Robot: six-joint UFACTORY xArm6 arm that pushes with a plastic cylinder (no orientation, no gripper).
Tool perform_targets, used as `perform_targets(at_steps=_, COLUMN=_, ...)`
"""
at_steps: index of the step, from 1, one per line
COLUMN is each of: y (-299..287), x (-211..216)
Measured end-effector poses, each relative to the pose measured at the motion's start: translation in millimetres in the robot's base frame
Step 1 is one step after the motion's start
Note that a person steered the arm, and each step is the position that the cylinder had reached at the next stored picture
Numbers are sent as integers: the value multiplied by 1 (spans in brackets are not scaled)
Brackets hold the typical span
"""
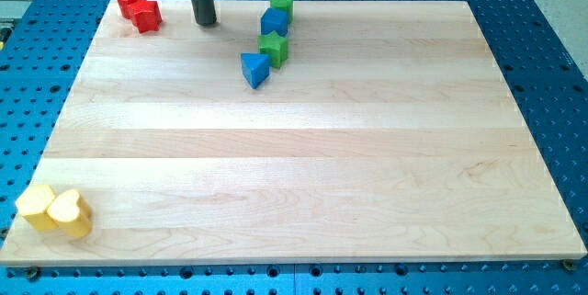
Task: Move the green circle to the right of the blue cube
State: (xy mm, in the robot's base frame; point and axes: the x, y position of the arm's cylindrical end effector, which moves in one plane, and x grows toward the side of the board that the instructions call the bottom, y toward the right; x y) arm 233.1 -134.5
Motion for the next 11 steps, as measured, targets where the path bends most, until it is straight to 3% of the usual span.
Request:
perform_targets(at_steps=2, y=7, x=-38)
perform_targets(at_steps=4, y=82, x=-41)
perform_targets(at_steps=6, y=106, x=-39)
perform_targets(at_steps=8, y=147, x=6)
perform_targets(at_steps=11, y=132, x=17)
